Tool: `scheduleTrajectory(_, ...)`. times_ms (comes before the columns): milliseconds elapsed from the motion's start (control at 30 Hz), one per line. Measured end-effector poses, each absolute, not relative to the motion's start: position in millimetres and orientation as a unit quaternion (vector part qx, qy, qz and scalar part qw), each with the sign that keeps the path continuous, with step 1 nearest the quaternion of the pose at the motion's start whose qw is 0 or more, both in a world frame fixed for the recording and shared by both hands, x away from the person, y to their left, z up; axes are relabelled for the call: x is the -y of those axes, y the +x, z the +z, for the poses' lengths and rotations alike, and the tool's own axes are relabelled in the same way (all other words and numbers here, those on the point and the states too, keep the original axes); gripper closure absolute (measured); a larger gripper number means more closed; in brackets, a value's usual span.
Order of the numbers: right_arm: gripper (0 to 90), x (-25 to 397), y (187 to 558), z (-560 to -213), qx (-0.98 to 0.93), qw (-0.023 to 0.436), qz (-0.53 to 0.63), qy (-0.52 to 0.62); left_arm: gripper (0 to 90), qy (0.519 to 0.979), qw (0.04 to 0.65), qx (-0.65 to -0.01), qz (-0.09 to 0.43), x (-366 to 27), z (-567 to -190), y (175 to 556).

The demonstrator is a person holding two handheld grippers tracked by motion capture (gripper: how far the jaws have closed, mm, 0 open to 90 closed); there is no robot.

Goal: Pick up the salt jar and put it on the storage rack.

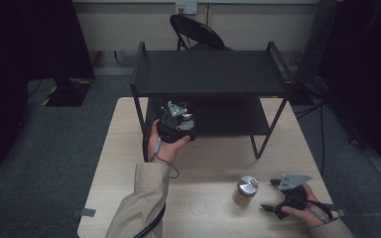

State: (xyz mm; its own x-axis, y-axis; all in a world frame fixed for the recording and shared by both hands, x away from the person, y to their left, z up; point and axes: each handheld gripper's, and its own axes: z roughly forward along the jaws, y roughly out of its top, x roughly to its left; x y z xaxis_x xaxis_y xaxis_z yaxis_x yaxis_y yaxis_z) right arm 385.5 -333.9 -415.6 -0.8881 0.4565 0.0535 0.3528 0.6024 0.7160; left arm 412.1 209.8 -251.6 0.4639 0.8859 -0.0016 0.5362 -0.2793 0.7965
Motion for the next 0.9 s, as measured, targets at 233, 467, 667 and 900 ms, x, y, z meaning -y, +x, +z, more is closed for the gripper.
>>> scheduleTrajectory(233, 0.0, 333.9, 385.4, -415.7, -0.892, 0.068, 0.384, 0.227, 30.6, 0.763, 0.382, -0.467, 0.233, -206.1, -253.4, 418.7)
scheduleTrajectory(467, 0.0, 334.0, 385.5, -415.7, -0.893, 0.068, 0.384, 0.226, 30.6, 0.758, 0.383, -0.473, 0.235, -202.9, -255.0, 423.3)
scheduleTrajectory(667, 0.0, 333.9, 385.5, -415.7, -0.893, 0.068, 0.384, 0.226, 30.6, 0.756, 0.382, -0.475, 0.238, -200.4, -255.9, 427.1)
scheduleTrajectory(900, 0.0, 333.9, 385.5, -415.7, -0.893, 0.068, 0.384, 0.226, 30.5, 0.752, 0.382, -0.481, 0.239, -197.3, -256.5, 431.1)
